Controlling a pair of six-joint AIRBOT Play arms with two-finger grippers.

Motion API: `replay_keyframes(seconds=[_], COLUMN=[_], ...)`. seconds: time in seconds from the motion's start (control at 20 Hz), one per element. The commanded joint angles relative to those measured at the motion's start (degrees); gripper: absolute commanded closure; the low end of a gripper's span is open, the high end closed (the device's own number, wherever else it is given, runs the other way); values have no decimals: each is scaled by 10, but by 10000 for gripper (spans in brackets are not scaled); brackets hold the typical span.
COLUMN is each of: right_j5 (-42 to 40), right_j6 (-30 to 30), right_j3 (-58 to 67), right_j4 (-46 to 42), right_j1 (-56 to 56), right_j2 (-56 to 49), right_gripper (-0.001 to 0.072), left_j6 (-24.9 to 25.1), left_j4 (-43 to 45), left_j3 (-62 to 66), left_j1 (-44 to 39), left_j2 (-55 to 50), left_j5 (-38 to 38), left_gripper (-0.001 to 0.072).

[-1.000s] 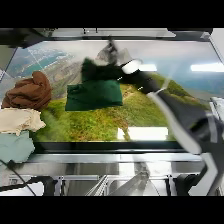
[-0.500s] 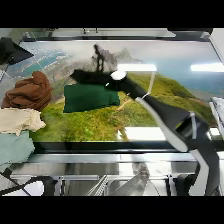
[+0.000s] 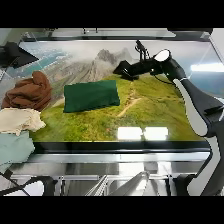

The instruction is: Fold the shirts.

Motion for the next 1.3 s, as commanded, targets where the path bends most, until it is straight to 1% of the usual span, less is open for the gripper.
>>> replay_keyframes(seconds=[0.0,0.15,0.3,0.35,0.65,0.7,0.75,0.8,0.9,0.95,1.0,1.1,1.15,1.2,1.25], right_j5=[17,16,20,19,19,19,19,20,32,32,31,14,13,21,43], right_j6=[21,18,1,-16,-20,-20,-20,-20,-24,-24,-24,15,46,86,133], right_j3=[0,0,0,0,4,8,14,22,52,70,89,104,104,104,104], right_j4=[-26,32,110,123,125,125,125,125,129,129,125,82,30,-41,-113], right_j1=[-17,-14,1,9,54,59,65,70,78,82,82,66,46,21,-8], right_j2=[-49,-87,-113,-116,-116,-116,-116,-116,-115,-111,-104,-70,-43,-13,16], right_gripper=[42,23,22,22,28,107,277,363,642,686,687,688,689,689,689], left_j6=[6,21,25,27,36,36,36,36,35,35,35,35,35,35,35], left_j4=[2,3,2,3,3,3,3,3,3,3,3,4,4,4,4], left_j3=[0,0,0,0,0,0,0,0,0,0,0,0,0,0,0], left_j1=[-22,-38,-41,-41,-40,-40,-40,-40,-40,-40,-40,-40,-40,-40,-40], left_j2=[0,0,0,0,0,0,0,0,0,0,0,0,0,0,0], left_j5=[-1,-2,-2,-2,-1,-2,-2,-2,-2,-2,-4,-7,-7,-8,-12], left_gripper=[689,689,689,689,689,689,689,688,689,689,689,688,689,689,688])
